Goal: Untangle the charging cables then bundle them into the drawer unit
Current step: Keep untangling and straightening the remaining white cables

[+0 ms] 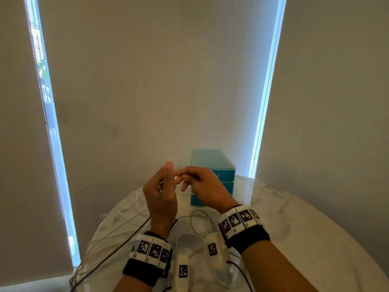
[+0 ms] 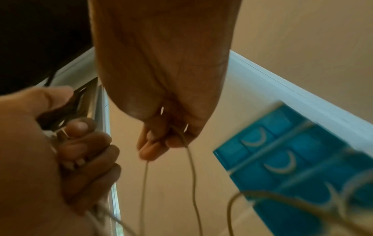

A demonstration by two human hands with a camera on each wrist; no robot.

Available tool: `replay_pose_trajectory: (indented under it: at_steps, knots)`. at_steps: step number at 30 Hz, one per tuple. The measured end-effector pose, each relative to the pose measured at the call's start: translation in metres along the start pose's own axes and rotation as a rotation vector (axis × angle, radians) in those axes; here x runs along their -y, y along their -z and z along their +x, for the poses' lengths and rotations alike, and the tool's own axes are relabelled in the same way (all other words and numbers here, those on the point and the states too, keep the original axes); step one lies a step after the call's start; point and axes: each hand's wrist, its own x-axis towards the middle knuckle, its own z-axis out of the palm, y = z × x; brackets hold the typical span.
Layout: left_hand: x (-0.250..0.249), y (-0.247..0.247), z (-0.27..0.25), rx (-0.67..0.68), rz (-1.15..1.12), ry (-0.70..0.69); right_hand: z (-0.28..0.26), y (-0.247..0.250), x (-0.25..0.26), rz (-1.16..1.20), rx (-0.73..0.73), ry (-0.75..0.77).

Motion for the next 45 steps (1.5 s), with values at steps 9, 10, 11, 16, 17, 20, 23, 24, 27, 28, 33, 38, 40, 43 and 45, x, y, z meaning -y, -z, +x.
replay_pose_trajectory:
  at_steps: [9, 10, 11, 16, 17, 20, 23, 24, 27, 28, 33, 38, 40, 43, 45]
  knots:
    - [0.013, -0.012, -0.004, 0.238, 0.119, 0.400, -0.070, 0.006, -0.037, 0.512, -0.379, -0.126]
    - [0.014, -0.013, -0.006, 0.266, 0.131, 0.445, -0.075, 0.006, -0.038, 0.563, -0.406, -0.142]
    - [0.014, -0.014, -0.007, 0.293, 0.137, 0.474, -0.079, 0.005, -0.041, 0.574, -0.421, -0.152]
    - [0.024, -0.015, -0.002, 0.419, -0.083, 0.759, -0.089, 0.002, -0.043, 0.538, -0.355, -0.172]
    - [0.025, -0.015, 0.000, 0.430, -0.161, 0.851, -0.091, 0.001, -0.042, 0.547, -0.297, -0.186]
    - [0.028, -0.012, 0.001, 0.398, -0.250, 0.998, -0.095, -0.002, -0.039, 0.500, -0.094, -0.197]
    - [0.027, -0.008, 0.001, 0.353, -0.252, 1.047, -0.097, -0.001, -0.033, 0.468, 0.036, -0.183]
    - [0.027, -0.006, 0.002, 0.331, -0.256, 1.050, -0.098, -0.001, -0.028, 0.455, 0.070, -0.182]
    - [0.026, -0.002, 0.007, 0.271, -0.259, 1.051, -0.100, -0.001, -0.018, 0.409, 0.148, -0.168]
    - [0.026, -0.001, 0.008, 0.263, -0.252, 1.044, -0.101, -0.001, -0.015, 0.382, 0.177, -0.155]
    - [0.024, 0.000, 0.008, 0.290, -0.149, 1.017, -0.101, -0.005, -0.011, 0.305, 0.240, -0.077]
    - [0.027, 0.002, 0.007, 0.251, -0.116, 1.029, -0.101, -0.003, -0.003, 0.320, 0.098, -0.046]
    - [0.029, 0.003, 0.007, 0.265, -0.131, 1.057, -0.101, -0.002, 0.001, 0.309, 0.111, -0.035]
    - [0.027, 0.004, 0.010, 0.327, -0.217, 1.098, -0.101, -0.002, 0.002, 0.292, 0.216, -0.037]
    - [0.025, 0.003, 0.012, 0.340, -0.298, 1.103, -0.102, 0.000, -0.003, 0.282, 0.273, -0.058]
